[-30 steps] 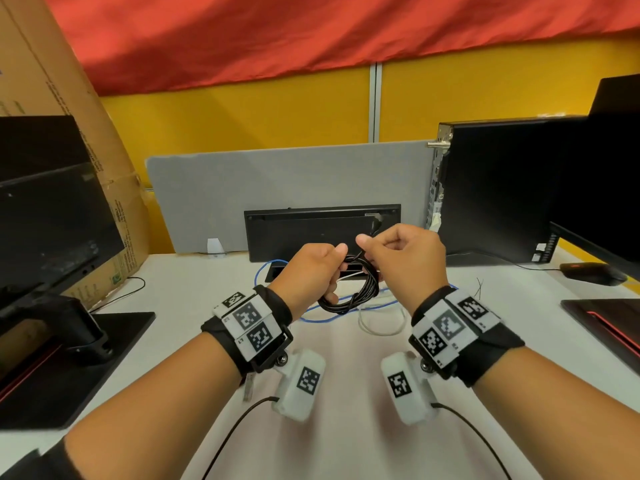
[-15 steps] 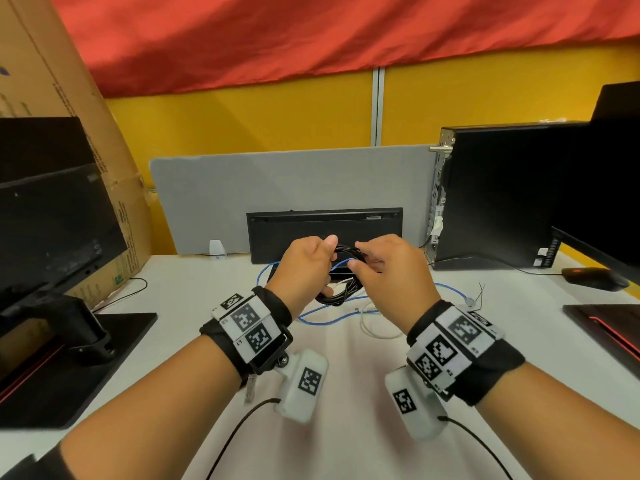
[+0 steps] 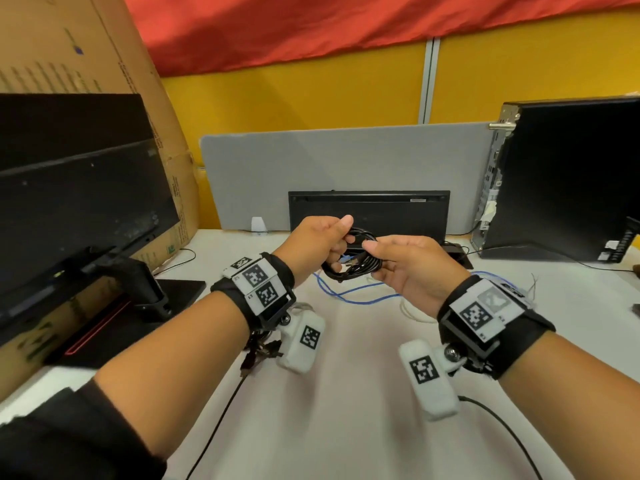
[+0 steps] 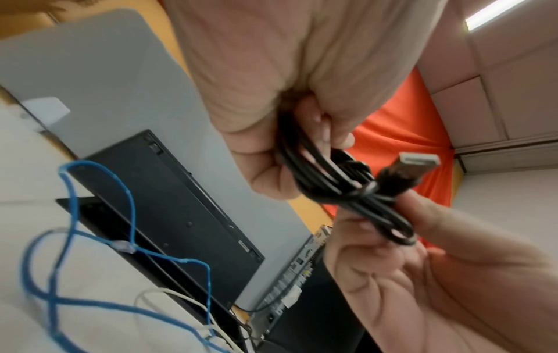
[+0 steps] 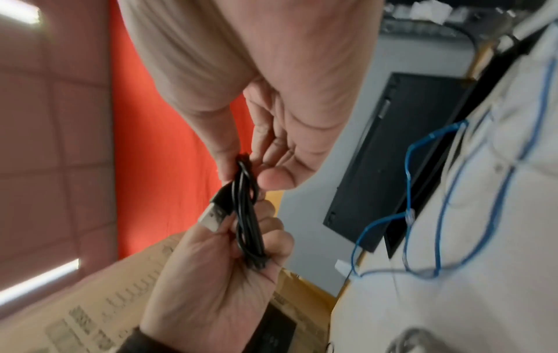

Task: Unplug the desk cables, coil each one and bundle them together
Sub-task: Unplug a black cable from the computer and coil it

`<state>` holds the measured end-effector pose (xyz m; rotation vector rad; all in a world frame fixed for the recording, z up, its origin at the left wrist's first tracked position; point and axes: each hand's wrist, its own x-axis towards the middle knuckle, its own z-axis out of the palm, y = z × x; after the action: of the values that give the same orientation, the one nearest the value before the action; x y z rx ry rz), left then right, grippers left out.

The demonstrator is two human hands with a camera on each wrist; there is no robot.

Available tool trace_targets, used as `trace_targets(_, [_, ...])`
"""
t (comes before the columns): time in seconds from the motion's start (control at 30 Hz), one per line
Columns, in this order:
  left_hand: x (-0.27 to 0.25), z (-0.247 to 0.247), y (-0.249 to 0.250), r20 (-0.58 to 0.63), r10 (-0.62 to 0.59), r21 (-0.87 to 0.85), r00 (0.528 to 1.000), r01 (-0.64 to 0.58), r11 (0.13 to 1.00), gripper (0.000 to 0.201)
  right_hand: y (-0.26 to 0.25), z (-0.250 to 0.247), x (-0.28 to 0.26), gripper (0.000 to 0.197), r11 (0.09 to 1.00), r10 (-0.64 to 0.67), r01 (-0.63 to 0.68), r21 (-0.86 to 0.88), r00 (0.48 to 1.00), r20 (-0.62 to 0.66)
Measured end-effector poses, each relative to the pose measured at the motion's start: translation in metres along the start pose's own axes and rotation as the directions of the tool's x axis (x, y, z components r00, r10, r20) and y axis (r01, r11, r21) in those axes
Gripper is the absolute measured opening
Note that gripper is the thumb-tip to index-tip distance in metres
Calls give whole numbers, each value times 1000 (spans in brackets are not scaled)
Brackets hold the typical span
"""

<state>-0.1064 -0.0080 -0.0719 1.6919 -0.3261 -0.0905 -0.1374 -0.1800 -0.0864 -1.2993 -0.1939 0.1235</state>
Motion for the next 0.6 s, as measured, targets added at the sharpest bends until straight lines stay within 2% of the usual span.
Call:
trace_targets(0.07, [-5,-14,-3,11,-64,4,998,64,998,23,6,4,4,10,999,37,-37,-9,999,-17])
trace_targets(0.13, [-12,-28,-10,-5,-108,41,994,108,993,6,12,9,10,11,995,62,-68,-73,995,-77])
trace_targets(0.23, [-20,-45,-24,-38,-147,151,988,152,977,19,28,14,19,17,978,83,-113,-177,983,-164])
trace_targets(0.3, [-22,-50,-32,-70,-163,286,984,176,942,19,42,19,25,15,952,130,-170,-254,978,-165])
trace_targets(0.43, [-17,-52,-48,-116,-216,533,969,244,810,14,69,26,38,13,878,279,-327,-349,943,-182])
trace_targets(0.53, [-10,-49,-56,-105,-258,686,961,257,681,12,82,27,44,3,753,396,-442,-487,896,-201])
trace_targets(0.6, [-7,-47,-60,-97,-286,749,953,259,609,12,87,27,47,11,678,447,-496,-543,864,-231])
